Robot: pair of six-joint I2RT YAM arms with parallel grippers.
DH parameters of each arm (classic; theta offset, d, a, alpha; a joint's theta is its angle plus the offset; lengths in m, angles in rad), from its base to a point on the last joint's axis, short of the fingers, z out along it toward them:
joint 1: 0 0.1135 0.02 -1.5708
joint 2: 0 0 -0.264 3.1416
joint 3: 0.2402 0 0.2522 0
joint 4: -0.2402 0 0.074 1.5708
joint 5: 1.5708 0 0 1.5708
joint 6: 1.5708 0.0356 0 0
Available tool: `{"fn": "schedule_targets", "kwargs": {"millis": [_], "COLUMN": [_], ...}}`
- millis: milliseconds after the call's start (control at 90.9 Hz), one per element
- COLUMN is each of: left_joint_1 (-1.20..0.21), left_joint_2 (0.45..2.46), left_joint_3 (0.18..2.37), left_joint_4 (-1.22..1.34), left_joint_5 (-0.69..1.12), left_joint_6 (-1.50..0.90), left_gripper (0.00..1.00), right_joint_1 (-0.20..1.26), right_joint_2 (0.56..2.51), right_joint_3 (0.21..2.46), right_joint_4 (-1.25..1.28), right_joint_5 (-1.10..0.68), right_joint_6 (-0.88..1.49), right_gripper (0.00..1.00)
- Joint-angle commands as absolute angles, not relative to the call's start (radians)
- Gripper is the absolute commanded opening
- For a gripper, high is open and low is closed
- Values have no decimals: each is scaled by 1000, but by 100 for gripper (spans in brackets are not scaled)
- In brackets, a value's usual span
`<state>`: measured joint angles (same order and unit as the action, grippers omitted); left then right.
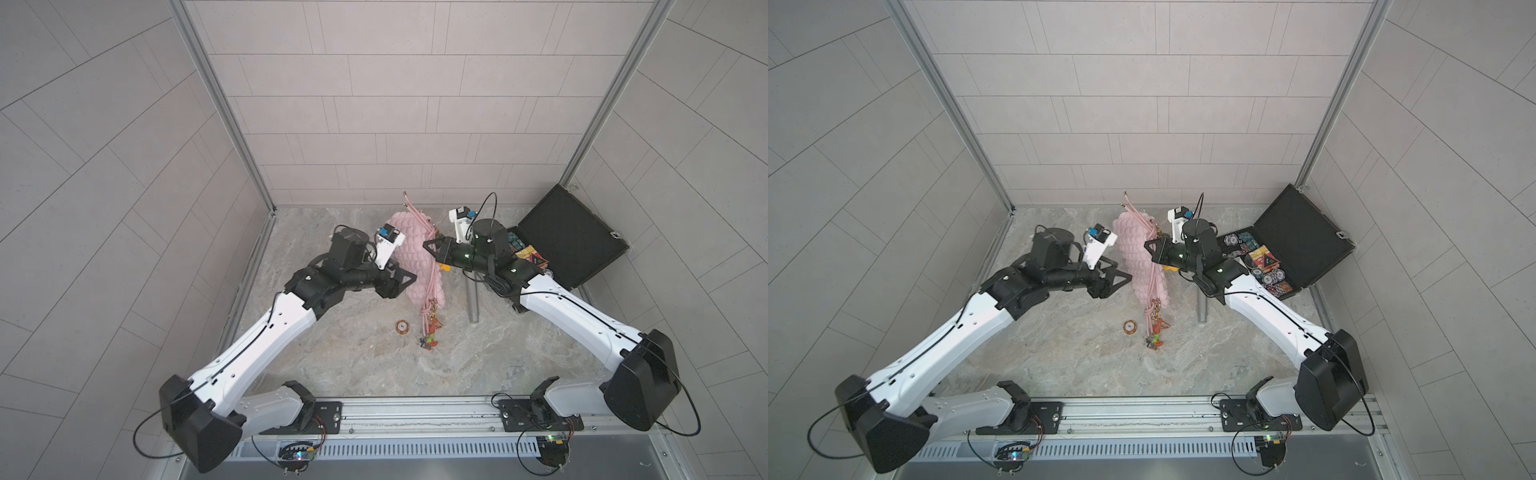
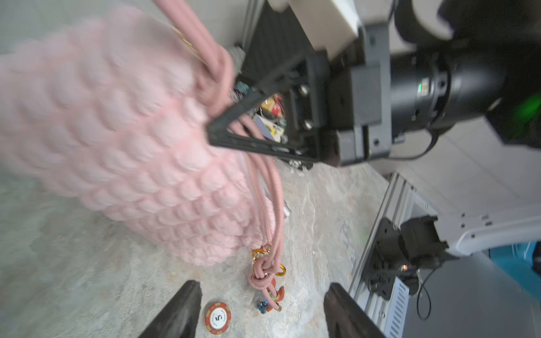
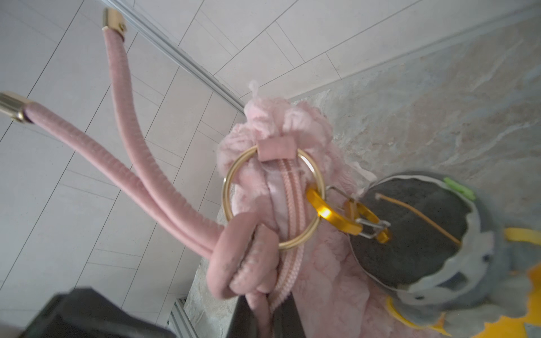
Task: Remove the decoration from the bag
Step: Adjust the bag.
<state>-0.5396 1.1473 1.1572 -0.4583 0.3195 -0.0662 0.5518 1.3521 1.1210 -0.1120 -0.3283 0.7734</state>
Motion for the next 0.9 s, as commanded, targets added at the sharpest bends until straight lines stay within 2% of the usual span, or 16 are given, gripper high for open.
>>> {"fn": "schedule_targets", "kwargs": {"millis": [0, 143, 517, 638, 891], "left_joint_1": [-459, -448, -478, -492, -602], "left_joint_2": [1117, 1159, 1212, 1211, 1230], "left_joint_3": [1111, 1101, 1005, 1006, 1010], "left_joint_4": [-420, -451, -275, -260, -233], "left_joint_5": [422, 363, 415, 417, 346], "left_joint_6": [-173, -177, -319, -319, -346], "left_gripper": [70, 71, 72, 71, 70], "right_joint_1": [529, 503, 503, 517, 584], "right_joint_2": [1305, 1300, 1297, 1296, 1298], "right_joint_3": [1163, 1187, 1240, 1277, 1339], "right_joint_4": [-69, -42, 103, 42, -135], "right_joint_5": [-395, -438, -466, -393, -113], "right_joint_6": [644, 671, 842, 836, 844], "right_gripper": [0, 0, 0, 0, 0]}}
